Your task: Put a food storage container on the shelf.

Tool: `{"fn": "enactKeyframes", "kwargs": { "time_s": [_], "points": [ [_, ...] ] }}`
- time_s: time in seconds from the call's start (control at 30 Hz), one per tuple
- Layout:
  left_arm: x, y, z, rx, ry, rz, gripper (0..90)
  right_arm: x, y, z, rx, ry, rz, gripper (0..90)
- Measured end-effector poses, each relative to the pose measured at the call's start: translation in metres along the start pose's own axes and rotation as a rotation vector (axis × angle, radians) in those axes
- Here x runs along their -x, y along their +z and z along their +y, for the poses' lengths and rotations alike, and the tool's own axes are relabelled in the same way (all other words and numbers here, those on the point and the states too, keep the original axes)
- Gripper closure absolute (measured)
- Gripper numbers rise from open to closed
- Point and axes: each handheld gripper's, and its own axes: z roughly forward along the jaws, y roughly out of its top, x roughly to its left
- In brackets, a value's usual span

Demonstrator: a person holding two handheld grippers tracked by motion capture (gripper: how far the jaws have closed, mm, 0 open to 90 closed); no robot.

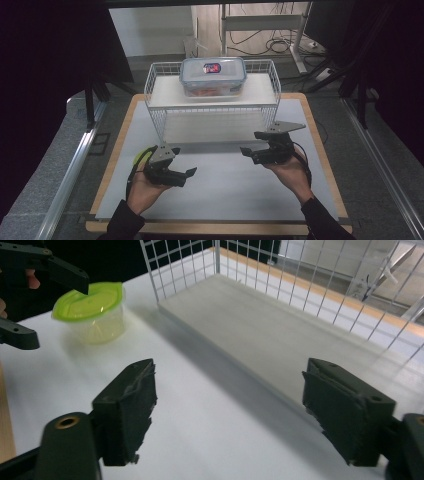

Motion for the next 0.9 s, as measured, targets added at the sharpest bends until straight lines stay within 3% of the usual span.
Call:
{"fn": "enactKeyframes", "kwargs": {
  "time_s": [0.13,0.23,0.37,0.5,0.7,0.9],
  "points": [
    [0.005,-0.001,-0.01,0.001,-0.009,-0.012,8.0,-0.003,-0.003,-0.01,0.002,0.005,-0.009,17.6],
    [0.01,-0.001,-0.025,0.014,-0.047,-0.043,4.3,-0.008,-0.006,-0.024,0.005,0.022,-0.011,14.1],
    [0.015,-0.002,-0.035,0.045,-0.062,-0.034,3.0,-0.012,-0.007,-0.036,0.001,0.026,-0.01,11.2],
    [0.023,-0.005,-0.046,0.073,-0.042,-0.019,1.7,-0.021,-0.008,-0.058,-0.021,0.0,-0.019,8.5],
    [0.03,-0.003,-0.053,0.052,-0.018,-0.033,1.6,-0.029,-0.013,-0.079,-0.046,-0.058,-0.041,6.8],
    [0.036,0.002,-0.055,0.015,0.016,-0.029,1.5,-0.029,-0.015,-0.091,-0.074,-0.026,-0.032,6.7]
  ]
}}
